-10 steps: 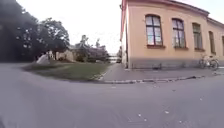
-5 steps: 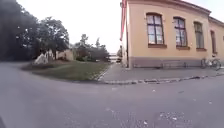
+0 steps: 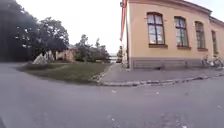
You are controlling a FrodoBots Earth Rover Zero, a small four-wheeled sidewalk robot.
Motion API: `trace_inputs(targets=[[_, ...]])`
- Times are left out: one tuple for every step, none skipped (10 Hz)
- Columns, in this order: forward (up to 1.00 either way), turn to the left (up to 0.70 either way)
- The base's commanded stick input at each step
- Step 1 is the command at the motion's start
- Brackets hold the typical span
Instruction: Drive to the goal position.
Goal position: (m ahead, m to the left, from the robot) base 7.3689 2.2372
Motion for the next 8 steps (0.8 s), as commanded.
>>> trace_inputs(targets=[[0.44, 0.02], [0.44, 0.02], [0.44, 0.02], [0.44, 0.02], [0.44, 0.02], [0.44, 0.02], [0.44, 0.02], [0.44, 0.02]])
